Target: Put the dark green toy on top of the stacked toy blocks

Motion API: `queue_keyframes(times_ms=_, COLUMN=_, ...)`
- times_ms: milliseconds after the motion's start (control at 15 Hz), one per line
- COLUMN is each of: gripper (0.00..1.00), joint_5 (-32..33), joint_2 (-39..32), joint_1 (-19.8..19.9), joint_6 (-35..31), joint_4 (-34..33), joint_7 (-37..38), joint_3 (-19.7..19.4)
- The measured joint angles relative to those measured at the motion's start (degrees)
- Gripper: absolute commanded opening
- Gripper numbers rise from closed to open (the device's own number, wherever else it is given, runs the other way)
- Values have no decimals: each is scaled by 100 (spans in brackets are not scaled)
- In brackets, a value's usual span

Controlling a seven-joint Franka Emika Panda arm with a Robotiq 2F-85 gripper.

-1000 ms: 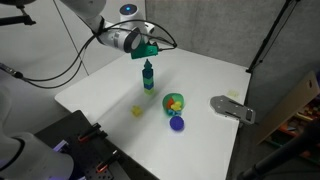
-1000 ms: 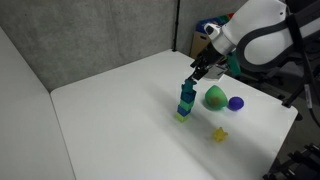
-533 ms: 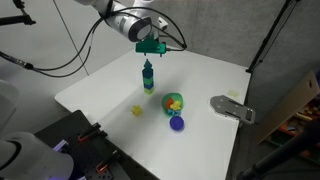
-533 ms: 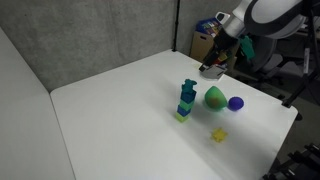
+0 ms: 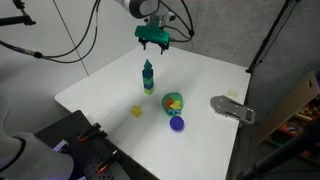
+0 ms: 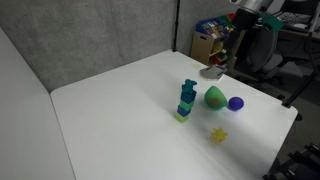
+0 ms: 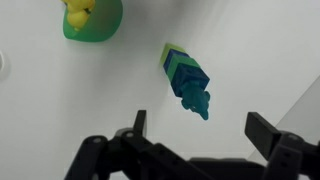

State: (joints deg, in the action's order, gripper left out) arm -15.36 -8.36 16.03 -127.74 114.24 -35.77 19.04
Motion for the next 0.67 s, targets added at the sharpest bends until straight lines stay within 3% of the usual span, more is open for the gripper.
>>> queue_keyframes(times_ms=267, gripper=100, joint_5=1, joint_2=466, joint_1=-623, joint_6=877, joint_4=-9, joint_7=89, joint_3=-824)
queue_keyframes(times_ms=667, gripper=100, joint_5=276, joint_2=1075, joint_1=-1097, joint_6=1719, joint_4=-10, joint_7=673, joint_3=-1411)
